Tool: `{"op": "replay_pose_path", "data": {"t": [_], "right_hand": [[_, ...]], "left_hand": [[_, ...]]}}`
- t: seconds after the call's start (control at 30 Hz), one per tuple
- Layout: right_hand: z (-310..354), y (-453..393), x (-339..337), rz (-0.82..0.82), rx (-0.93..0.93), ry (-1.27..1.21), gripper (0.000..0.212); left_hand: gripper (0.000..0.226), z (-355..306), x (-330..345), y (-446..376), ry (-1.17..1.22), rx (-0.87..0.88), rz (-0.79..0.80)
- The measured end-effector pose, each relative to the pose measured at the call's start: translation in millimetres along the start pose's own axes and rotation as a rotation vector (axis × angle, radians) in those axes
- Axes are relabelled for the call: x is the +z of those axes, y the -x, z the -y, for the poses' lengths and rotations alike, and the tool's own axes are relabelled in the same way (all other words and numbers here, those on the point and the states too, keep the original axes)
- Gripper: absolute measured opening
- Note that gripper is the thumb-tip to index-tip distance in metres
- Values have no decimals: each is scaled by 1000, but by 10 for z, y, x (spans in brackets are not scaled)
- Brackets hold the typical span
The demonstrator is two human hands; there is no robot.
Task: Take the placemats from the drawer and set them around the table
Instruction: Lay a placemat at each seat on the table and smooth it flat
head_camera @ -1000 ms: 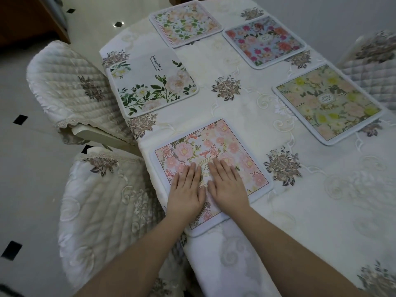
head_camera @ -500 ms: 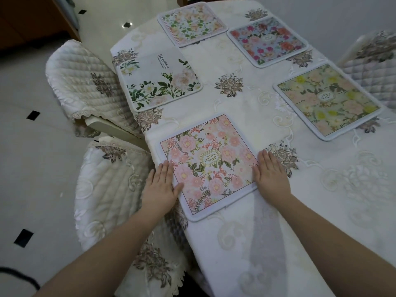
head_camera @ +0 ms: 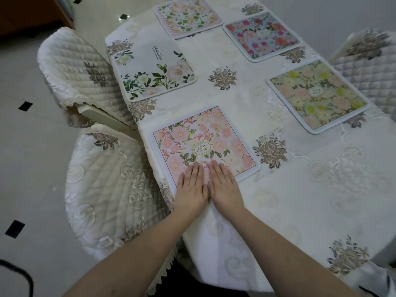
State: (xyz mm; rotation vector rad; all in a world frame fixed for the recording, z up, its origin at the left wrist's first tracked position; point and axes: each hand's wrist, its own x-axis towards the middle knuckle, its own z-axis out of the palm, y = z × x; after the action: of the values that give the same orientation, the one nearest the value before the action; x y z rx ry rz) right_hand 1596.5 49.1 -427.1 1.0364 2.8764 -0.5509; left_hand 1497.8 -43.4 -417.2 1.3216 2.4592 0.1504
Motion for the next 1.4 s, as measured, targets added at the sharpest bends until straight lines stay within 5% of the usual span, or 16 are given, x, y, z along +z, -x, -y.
{"op": "replay_pose_path", "data": {"t": [0.33,0.57,0.7,0.97,1.2,1.4], "right_hand": [[-688,96,-315,26,110,94,72],[-888,96,-630,90,191,77,58],[-786,175,-817,13,237,77,52],[-98,257,-1172,-22,130,-2,51],[786,395,-1293,-25,10,-21,52],[1575,575,-1305,-26,-95,43,55]], "left_hand": [[73,395,-14,111,-164,127,9],[91,637,-167,313,-176,-102,105],[83,667,-338,483,-218,-226,169],[71,651,-959,784,-106,-76,-38],[78,973,-1490,1289,-36,-116,-314],[74,1696,-1760,1841,50,-215,-308]]}}
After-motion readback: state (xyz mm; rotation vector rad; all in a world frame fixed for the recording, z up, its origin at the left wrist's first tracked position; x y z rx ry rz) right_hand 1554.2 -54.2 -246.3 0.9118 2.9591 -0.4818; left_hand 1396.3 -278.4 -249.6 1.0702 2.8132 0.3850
